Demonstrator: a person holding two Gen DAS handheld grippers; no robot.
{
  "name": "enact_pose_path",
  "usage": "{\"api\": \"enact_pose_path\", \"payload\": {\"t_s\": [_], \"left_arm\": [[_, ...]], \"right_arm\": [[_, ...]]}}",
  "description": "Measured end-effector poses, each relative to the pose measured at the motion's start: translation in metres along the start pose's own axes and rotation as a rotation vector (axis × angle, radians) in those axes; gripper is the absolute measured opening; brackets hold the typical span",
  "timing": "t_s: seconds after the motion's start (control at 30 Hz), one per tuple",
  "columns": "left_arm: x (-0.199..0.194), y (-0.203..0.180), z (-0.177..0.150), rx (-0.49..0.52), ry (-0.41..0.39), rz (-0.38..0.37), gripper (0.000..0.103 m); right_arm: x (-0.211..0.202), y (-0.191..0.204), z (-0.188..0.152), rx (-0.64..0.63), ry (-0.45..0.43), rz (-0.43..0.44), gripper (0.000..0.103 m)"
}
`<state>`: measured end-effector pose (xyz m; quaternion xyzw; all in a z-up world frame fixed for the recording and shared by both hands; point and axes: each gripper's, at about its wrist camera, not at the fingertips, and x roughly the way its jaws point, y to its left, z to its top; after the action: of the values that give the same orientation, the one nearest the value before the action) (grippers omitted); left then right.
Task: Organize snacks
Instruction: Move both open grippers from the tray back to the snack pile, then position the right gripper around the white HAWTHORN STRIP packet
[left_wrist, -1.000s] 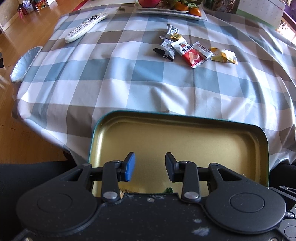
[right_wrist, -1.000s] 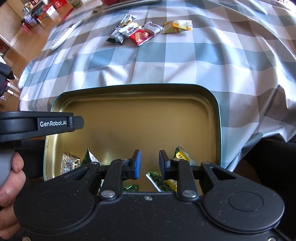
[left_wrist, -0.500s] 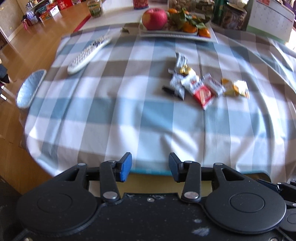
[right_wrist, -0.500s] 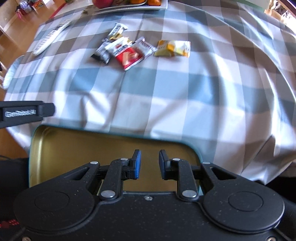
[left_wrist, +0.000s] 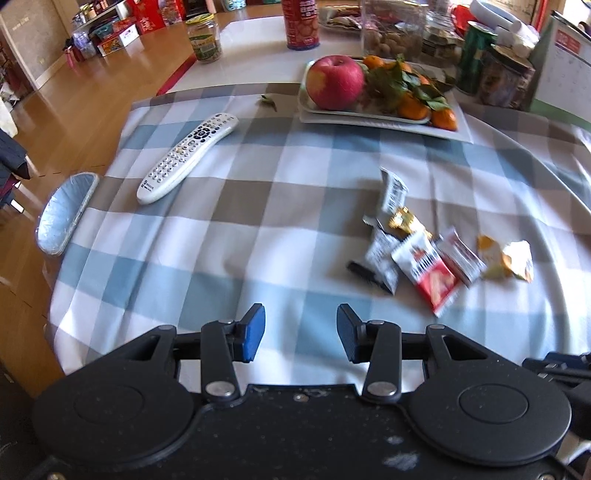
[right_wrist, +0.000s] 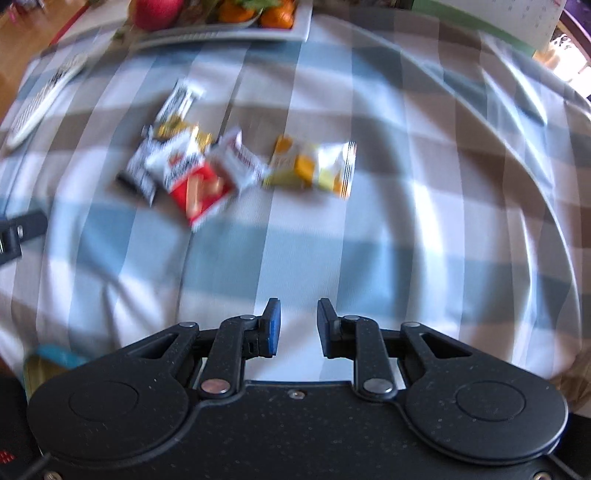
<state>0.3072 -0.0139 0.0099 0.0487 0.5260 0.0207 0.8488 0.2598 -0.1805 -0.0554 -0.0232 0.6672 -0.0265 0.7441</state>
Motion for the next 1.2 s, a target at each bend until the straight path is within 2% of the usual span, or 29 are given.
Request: {"api": "enact_pose_path", "payload": {"t_s": [0.13, 0.23, 0.3, 0.43, 0.6, 0.73, 0.87, 1.0, 1.2], "left_arm": [[0.015, 0.005, 0.012, -0.025, 0.015, 0.004, 0.045], [0.024, 0.007, 0.023, -0.03, 0.035, 0.027, 0.045], [0.03, 0.009, 0.029, -0.032, 0.057, 0.021, 0.045], [0.037, 0.016, 0.033, -0.059, 0.104, -0.014, 0.044], [0.037, 0.017, 0.033, -0.059, 0.113, -0.043, 0.044], [0.04, 0.016, 0.033, -0.065, 0.144, -0.073, 0.043], [0.04, 0.015, 0.033, -0.078, 0.166, -0.108, 0.042], [0.042, 0.018, 0.033, -0.086, 0.175, -0.106, 0.042], [0.047, 0.027, 0.034, -0.124, 0.204, -0.117, 0.041]], "right_arm": [[-0.007, 0.002, 0.024, 0.009, -0.089, -0.014, 0.032], [-0.008, 0.006, 0.04, 0.029, -0.149, -0.07, 0.032], [-0.006, 0.006, 0.048, 0.044, -0.172, -0.058, 0.032], [0.008, 0.001, 0.064, 0.092, -0.132, 0.095, 0.032], [0.025, -0.001, 0.075, 0.142, -0.068, 0.161, 0.032], [0.034, 0.002, 0.078, 0.148, -0.057, 0.154, 0.032], [0.037, 0.008, 0.08, 0.146, -0.105, 0.118, 0.032], [0.043, 0.021, 0.085, 0.09, -0.14, 0.076, 0.032], [0.054, 0.03, 0.087, 0.039, -0.135, 0.099, 0.034]]}}
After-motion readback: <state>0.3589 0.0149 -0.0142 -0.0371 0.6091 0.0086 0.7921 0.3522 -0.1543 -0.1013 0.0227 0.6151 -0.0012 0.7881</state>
